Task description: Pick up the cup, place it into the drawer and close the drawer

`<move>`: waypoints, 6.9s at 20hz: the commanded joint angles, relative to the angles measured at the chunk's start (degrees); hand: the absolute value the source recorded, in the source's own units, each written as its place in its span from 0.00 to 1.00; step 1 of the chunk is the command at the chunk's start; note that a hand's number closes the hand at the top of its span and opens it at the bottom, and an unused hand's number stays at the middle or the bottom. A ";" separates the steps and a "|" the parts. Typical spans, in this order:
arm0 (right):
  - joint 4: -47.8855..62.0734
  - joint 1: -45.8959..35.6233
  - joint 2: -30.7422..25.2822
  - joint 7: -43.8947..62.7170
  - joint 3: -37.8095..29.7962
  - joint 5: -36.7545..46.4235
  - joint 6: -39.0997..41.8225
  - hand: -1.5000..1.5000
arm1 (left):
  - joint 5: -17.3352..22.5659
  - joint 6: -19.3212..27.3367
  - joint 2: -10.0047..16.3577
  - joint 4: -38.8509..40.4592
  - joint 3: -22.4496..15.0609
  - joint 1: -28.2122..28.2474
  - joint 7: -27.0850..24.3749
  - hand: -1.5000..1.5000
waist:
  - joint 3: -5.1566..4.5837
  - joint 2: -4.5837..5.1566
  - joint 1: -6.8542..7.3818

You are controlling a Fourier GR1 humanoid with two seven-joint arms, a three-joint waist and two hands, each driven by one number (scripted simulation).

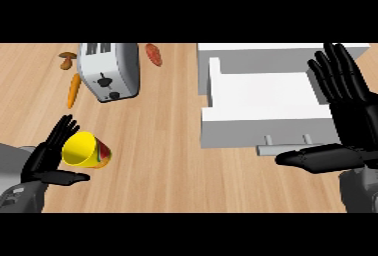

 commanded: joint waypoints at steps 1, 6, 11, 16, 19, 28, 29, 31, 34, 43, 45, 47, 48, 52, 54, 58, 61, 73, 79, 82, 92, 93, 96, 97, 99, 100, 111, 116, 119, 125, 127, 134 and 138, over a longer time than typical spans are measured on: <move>-0.38 -4.96 -1.18 4.14 -1.96 -2.00 -0.61 0.00 | -2.26 -3.84 0.97 6.26 -0.69 1.02 -10.72 0.00 | -0.64 0.32 0.04; 1.50 -3.99 -1.40 2.64 -1.83 -1.82 0.44 0.00 | -2.19 -2.85 1.18 10.05 0.05 -2.05 -13.10 0.00 | -0.76 0.68 -0.56; -0.83 -0.21 -1.37 1.09 -1.07 -2.02 2.16 0.00 | -2.82 -3.52 0.93 12.04 -0.45 -3.21 -14.41 0.00 | -0.66 0.37 -0.52; 0.32 -0.38 0.02 0.39 -0.44 -1.06 1.00 0.00 | -4.00 -1.73 -0.74 12.89 -1.38 -4.72 -15.70 0.00 | -0.74 0.69 -0.92; 1.25 -3.54 -1.59 2.23 -2.13 -2.36 1.31 0.00 | -3.17 -1.91 -0.75 13.20 -0.56 -6.35 -15.32 0.00 | -0.79 0.81 -1.08; 0.18 -2.00 -2.54 3.00 -2.24 -2.55 2.33 0.00 | -2.30 -11.59 -4.27 12.96 -1.59 -7.28 -14.25 1.00 | -0.80 0.65 -1.20; -0.41 -1.85 -1.67 2.78 -2.07 -1.68 1.01 0.00 | -2.68 -10.73 -4.46 12.43 -1.95 -6.86 -15.56 1.00 | -0.77 0.58 -1.01; -0.09 -2.10 -1.10 2.86 -0.68 0.08 0.34 0.00 | -3.83 -4.15 -4.22 8.62 -2.60 -5.39 -21.72 1.00 | -0.71 0.40 -0.04; 2.20 -2.53 -2.09 1.74 -2.01 -1.14 1.76 0.00 | -3.67 6.68 -5.20 7.41 -1.20 -6.39 -23.63 1.00 | -0.69 0.63 -0.18; -0.38 -1.43 -2.24 2.41 -2.43 -2.53 2.37 0.00 | 4.50 24.43 -12.61 7.61 9.24 -7.99 -24.87 1.00 | -0.65 0.47 -0.46; 1.87 -2.75 -3.54 2.86 -5.14 -4.45 2.82 0.00 | 4.65 19.42 -14.64 6.83 8.27 -9.87 -24.94 1.00 | -0.52 0.20 0.15; -0.08 -0.85 -1.08 2.06 -1.22 -1.00 1.50 0.00 | 4.60 15.36 -15.33 5.34 7.35 -10.59 -25.76 1.00 | -0.52 0.11 0.22; 3.25 -1.05 -1.34 -0.17 -2.17 -0.58 1.85 0.00 | 4.04 15.66 -16.82 3.65 6.07 -11.07 -24.50 1.00 | -0.42 -0.04 0.90; 0.38 -0.21 -3.98 2.82 -5.60 -3.59 2.92 0.00 | 2.62 17.27 -17.22 -1.00 2.89 -15.21 -17.35 1.00 | -0.34 -0.39 1.06; 2.74 -0.53 -3.34 0.28 -5.20 -2.63 3.07 0.00 | 2.81 17.51 -18.27 -5.58 1.61 -15.60 -15.08 1.00 | -0.29 -0.52 1.78; 1.27 1.26 -4.00 1.45 -5.72 -2.77 3.37 0.00 | 2.98 18.71 -19.99 -12.24 -0.86 -21.03 -5.87 1.00 | -0.27 -0.72 1.83; 0.57 -1.08 -4.11 4.09 -5.09 -2.64 2.60 0.00 | 2.93 21.11 -22.04 -15.38 -2.50 -25.79 1.51 1.00 | -0.31 -0.64 1.65; 1.70 0.56 -2.70 -0.67 -4.69 -0.75 2.51 0.00 | 6.75 37.76 -22.53 -17.76 -11.45 -46.20 23.59 1.00 | -0.31 -0.12 -0.24; 3.55 -3.35 -2.77 0.04 -4.23 -0.85 2.40 0.00 | 13.00 45.54 -22.54 -6.40 -19.50 -52.09 27.91 1.00 | -0.30 0.29 -1.97; 2.10 -3.26 -1.50 -0.48 -2.69 -0.19 1.97 0.00 | 14.00 48.09 -22.55 -0.84 -21.12 -56.23 29.11 1.00 | -0.27 0.64 -3.30; 6.37 -6.89 -2.42 -1.60 -3.69 -2.77 4.34 0.00 | 15.85 41.35 -22.55 8.67 -31.34 -57.26 33.24 1.00 | -0.17 2.04 -6.84; 4.69 -4.86 -1.74 -1.34 -1.56 -1.54 4.66 0.00 | 16.17 41.32 -22.55 8.72 -32.76 -54.95 32.23 1.00 | -0.19 2.01 -7.95; 4.19 -7.19 -1.21 -0.77 -1.49 -3.10 4.73 0.00 | 16.96 41.11 -22.55 9.09 -33.95 -54.49 31.40 1.00 | -0.20 2.39 -9.34; 3.78 -5.42 -0.91 -1.47 -0.39 -1.62 4.75 0.00 | 17.72 41.68 -22.55 9.25 -33.69 -55.10 32.28 0.00 | -0.20 2.44 -9.88; 3.87 -6.85 0.33 -1.94 1.55 -0.72 4.46 0.00 | 19.47 42.26 -22.55 7.39 -34.52 -53.60 30.86 0.00 | -0.23 2.67 -11.09; 4.84 -8.63 -1.75 -1.02 -1.36 -3.69 5.88 0.00 | 21.02 41.36 -22.55 7.14 -33.17 -52.93 29.21 0.00 | -0.26 2.82 -10.59; 5.55 -7.34 -2.27 3.06 11.72 -13.26 23.27 1.00 | 33.25 41.61 -22.55 0.98 -29.02 -53.25 19.31 0.00 | -0.35 2.25 -9.61; 5.94 -6.94 -10.77 6.59 14.90 -6.37 29.51 1.00 | 35.47 43.86 -22.55 1.96 -29.81 -51.39 15.17 0.00 | -0.35 1.52 -6.62; 5.20 -3.48 -12.05 6.36 16.98 1.46 28.19 0.00 | 37.04 45.06 -22.55 1.98 -30.84 -50.74 15.19 0.00 | -0.31 0.85 -4.71; 10.65 -0.30 -10.25 -1.77 21.63 22.88 17.81 0.00 | 38.66 43.10 -22.54 -0.20 -29.52 -49.13 14.43 0.00 | -0.28 0.19 0.07; 15.98 -0.41 -9.99 -4.18 22.41 25.46 16.22 0.00 | 38.28 41.69 -22.54 1.97 -27.46 -47.69 10.62 0.00 | -0.30 0.55 0.57; 39.38 -9.28 -6.37 -9.67 27.00 34.51 13.11 0.00 | 38.04 38.29 -21.35 -4.53 -28.58 -39.91 10.47 0.00 | -0.30 0.02 4.09; 55.55 -14.37 -6.92 -19.31 23.64 36.94 7.95 1.00 | 38.59 37.18 -18.01 -7.24 -27.54 -38.31 11.65 0.00 | -0.21 0.34 5.13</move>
